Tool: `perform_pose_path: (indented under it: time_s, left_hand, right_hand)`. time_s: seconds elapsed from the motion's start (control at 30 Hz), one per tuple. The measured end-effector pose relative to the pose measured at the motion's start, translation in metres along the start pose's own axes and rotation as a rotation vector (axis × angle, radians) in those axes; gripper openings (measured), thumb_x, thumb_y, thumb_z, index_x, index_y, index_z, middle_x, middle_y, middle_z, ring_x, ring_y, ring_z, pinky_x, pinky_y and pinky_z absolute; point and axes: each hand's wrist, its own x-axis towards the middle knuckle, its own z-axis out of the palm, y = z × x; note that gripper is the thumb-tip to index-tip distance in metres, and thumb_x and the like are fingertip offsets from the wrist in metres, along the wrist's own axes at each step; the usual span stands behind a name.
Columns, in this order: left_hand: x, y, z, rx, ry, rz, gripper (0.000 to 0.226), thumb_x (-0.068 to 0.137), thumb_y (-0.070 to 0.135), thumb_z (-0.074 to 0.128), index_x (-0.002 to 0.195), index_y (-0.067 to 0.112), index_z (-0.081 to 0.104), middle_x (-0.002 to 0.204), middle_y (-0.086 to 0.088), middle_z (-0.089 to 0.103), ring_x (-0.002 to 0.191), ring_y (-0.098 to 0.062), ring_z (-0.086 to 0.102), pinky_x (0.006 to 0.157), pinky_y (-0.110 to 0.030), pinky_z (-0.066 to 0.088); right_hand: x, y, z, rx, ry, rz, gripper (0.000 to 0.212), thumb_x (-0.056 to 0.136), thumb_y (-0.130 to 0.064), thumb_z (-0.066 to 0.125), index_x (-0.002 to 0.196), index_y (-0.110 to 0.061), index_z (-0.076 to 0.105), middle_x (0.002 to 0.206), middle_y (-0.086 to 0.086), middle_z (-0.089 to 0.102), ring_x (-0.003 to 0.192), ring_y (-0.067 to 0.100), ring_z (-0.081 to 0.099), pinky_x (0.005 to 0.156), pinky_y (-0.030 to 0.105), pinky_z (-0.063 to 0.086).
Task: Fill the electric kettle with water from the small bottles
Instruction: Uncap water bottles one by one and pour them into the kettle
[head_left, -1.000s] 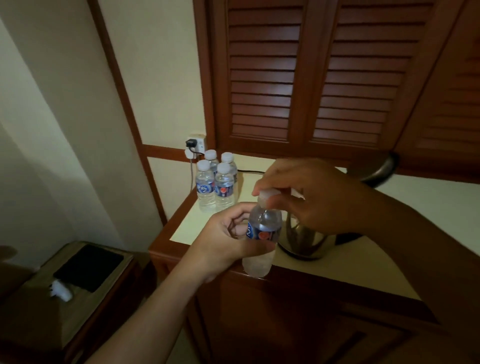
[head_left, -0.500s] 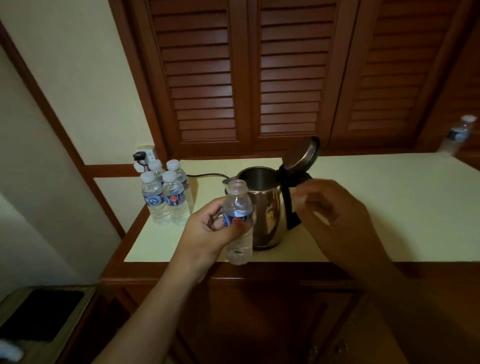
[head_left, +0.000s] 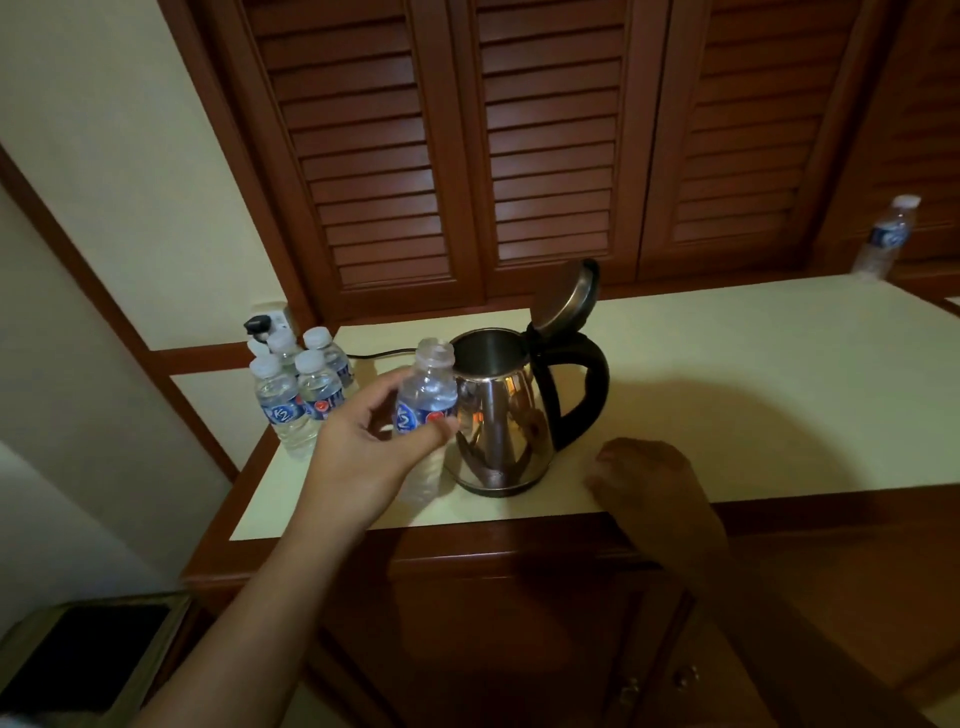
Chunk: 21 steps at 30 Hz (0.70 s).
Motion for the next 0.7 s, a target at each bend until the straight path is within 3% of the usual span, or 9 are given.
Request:
perform_pose_path:
  time_s: [0.1, 0.2, 0.33, 0.43, 0.53, 0.7]
  left_hand:
    - [0.018, 0.011, -0.006, 0.127, 0.030, -0.004, 0.053, 0.081, 0.024, 0.088, 0.130, 0.033, 0.069, 0.110, 0.018, 0.076, 0.101, 0.003, 0.070, 0.083, -0.019, 0.058]
    - [0.039, 0.019, -0.008, 0.375, 0.027, 0.059, 0.060, 0.079, 0.027, 0.089, 0.135, 0.028, 0.067, 0.118, 0.010, 0.072, 0.103, -0.008, 0.070, 0.089, -0.035, 0.061]
    - [0.062, 0.025, -0.010, 0.795, 0.031, 0.222, 0.062, 0.079, 0.034, 0.085, 0.138, 0.031, 0.065, 0.114, 0.005, 0.064, 0.102, -0.021, 0.063, 0.088, -0.044, 0.057]
    - [0.075, 0.024, -0.011, 1.045, 0.005, 0.271, 0.068, 0.079, 0.043, 0.081, 0.143, 0.033, 0.060, 0.124, 0.001, 0.064, 0.113, -0.028, 0.061, 0.097, -0.048, 0.047]
    - [0.082, 0.023, -0.010, 1.182, 0.007, 0.348, 0.066, 0.081, 0.044, 0.078, 0.143, 0.035, 0.059, 0.124, 0.001, 0.063, 0.118, -0.028, 0.058, 0.095, -0.049, 0.037]
    - [0.088, 0.024, -0.011, 1.329, 0.020, 0.487, 0.061, 0.081, 0.040, 0.078, 0.139, 0.036, 0.061, 0.124, -0.001, 0.064, 0.115, -0.029, 0.057, 0.091, -0.050, 0.035]
  right_hand:
    - [0.000, -0.003, 0.005, -0.006, -0.080, 0.160, 0.082, 0.091, -0.074, 0.033, 0.146, -0.014, 0.043, 0.152, 0.006, 0.044, 0.141, 0.026, 0.038, 0.120, 0.043, 0.026]
    - [0.000, -0.012, 0.004, -0.081, -0.169, 0.194, 0.102, 0.087, -0.083, 0.011, 0.159, -0.010, 0.012, 0.167, 0.009, 0.011, 0.155, 0.023, 0.007, 0.125, 0.045, 0.003]
    - [0.001, -0.013, 0.004, -0.117, -0.222, 0.190, 0.105, 0.085, -0.084, 0.002, 0.159, -0.009, 0.001, 0.168, 0.010, 0.001, 0.155, 0.023, -0.002, 0.125, 0.045, 0.000]
    - [-0.001, -0.011, 0.005, -0.139, -0.214, 0.176, 0.104, 0.085, -0.082, 0.000, 0.159, -0.010, 0.002, 0.168, 0.010, 0.001, 0.155, 0.023, -0.002, 0.125, 0.046, 0.000]
    - [0.000, -0.010, 0.006, -0.130, -0.214, 0.165, 0.098, 0.088, -0.080, 0.001, 0.160, -0.013, 0.002, 0.168, 0.007, -0.001, 0.155, 0.020, -0.004, 0.125, 0.045, -0.001]
    - [0.000, -0.010, 0.008, -0.136, -0.211, 0.139, 0.092, 0.090, -0.076, 0.002, 0.160, -0.016, 0.003, 0.168, 0.004, 0.000, 0.154, 0.018, -0.005, 0.125, 0.045, 0.000]
